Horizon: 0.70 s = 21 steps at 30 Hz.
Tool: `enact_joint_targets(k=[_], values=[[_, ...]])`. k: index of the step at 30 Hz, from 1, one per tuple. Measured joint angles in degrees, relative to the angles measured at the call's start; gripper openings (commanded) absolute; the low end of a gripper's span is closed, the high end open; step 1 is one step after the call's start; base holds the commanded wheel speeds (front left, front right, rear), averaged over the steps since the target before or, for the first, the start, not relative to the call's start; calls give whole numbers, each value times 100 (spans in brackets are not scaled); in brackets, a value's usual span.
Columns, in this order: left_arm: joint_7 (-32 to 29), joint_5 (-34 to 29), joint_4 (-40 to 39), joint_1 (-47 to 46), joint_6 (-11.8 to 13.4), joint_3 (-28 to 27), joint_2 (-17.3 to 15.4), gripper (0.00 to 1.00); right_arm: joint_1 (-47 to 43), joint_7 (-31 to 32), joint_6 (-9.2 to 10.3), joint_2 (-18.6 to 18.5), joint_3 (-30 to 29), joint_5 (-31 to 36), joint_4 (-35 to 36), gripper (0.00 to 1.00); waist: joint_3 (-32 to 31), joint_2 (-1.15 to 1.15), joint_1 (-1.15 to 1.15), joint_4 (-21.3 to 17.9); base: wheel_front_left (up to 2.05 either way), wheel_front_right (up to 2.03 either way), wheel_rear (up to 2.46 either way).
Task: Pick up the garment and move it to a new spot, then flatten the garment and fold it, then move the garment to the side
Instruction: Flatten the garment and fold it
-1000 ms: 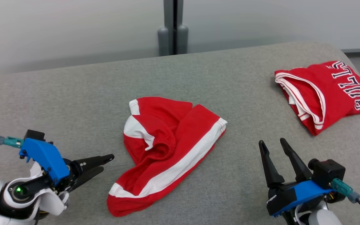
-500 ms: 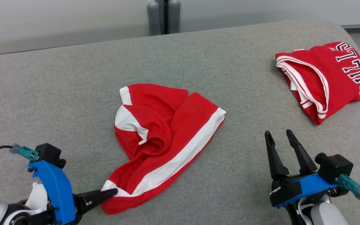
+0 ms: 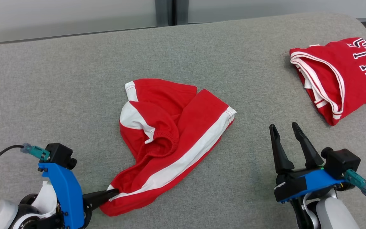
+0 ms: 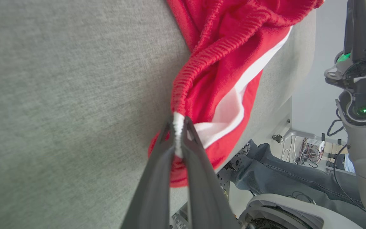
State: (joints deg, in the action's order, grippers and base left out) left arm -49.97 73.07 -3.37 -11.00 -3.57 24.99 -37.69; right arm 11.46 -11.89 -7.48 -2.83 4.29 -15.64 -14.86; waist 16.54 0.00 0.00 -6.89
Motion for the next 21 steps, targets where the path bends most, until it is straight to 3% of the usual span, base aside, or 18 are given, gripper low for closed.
enact_joint_targets(k=[4, 13, 21], values=[[247, -330, -118, -127, -149, 43, 5, 0, 360, 298, -1, 0, 100, 43, 36, 100, 78, 0, 0, 109, 0, 0, 0], [624, -557, -167, -264, -300, 220, 232, 0, 1602, 1841, 0, 2, 658, -77, -1044, 100, 220, 0, 0, 470, 0, 0, 0], [778, -521, -93, -320, -352, 324, 294, 0, 1658, 2528, 0, -8, 531, -32, -1091, 100, 240, 0, 0, 663, 0, 0, 0]])
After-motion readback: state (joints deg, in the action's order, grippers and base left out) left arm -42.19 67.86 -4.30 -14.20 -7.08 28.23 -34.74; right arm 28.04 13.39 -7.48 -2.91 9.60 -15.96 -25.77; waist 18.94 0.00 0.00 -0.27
